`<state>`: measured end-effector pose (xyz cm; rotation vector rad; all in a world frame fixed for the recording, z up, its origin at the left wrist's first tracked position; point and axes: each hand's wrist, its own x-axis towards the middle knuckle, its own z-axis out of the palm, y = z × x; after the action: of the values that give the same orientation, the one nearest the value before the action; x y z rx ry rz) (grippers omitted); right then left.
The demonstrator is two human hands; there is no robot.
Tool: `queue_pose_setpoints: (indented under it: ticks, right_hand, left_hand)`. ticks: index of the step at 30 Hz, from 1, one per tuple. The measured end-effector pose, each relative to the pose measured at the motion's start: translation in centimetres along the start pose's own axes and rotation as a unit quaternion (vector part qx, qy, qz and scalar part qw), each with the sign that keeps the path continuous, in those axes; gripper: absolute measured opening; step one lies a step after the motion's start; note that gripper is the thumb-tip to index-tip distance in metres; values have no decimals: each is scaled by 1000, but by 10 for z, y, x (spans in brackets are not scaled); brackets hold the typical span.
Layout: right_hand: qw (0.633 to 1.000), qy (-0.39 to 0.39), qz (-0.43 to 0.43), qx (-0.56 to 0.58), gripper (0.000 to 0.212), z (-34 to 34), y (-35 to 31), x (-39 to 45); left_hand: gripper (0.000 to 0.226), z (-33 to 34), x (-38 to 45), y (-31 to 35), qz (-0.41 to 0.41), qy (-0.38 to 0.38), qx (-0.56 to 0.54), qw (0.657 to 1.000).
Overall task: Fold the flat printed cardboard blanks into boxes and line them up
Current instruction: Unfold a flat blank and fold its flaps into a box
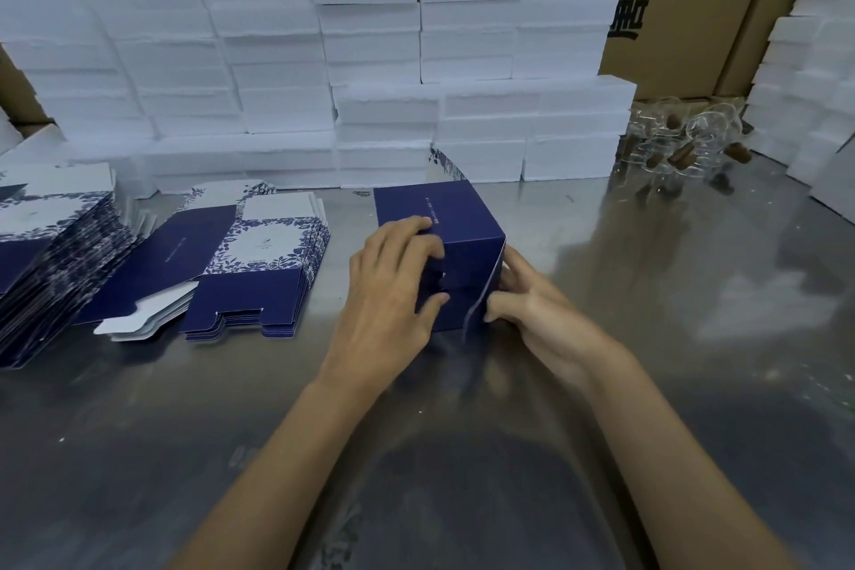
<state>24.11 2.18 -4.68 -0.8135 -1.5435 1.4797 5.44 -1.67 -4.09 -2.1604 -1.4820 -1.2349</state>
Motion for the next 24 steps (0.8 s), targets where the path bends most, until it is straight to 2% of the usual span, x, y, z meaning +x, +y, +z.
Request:
queue_pose_setpoints:
  ticks: [4, 7, 10, 13, 24]
  right_hand:
    - [999, 36, 10, -12, 82, 5, 2, 3]
    - [996, 76, 13, -37, 84, 12, 4, 3]
    - [987, 145, -14, -72, 74, 21, 9, 4]
    - [976, 199, -33, -84, 66, 24, 13, 7]
    - [947, 306, -53, -86, 53, 23, 16, 10]
  left_hand:
    - [94, 4, -3, 0, -154, 29, -144, 977]
    - [106, 4, -5, -5, -244, -16, -231, 942]
    - [110, 4, -5, -7, -249, -51, -285, 924]
    - [114, 7, -6, -3, -246, -70, -276, 926]
    - [117, 10, -9, 11, -233, -98, -267, 930]
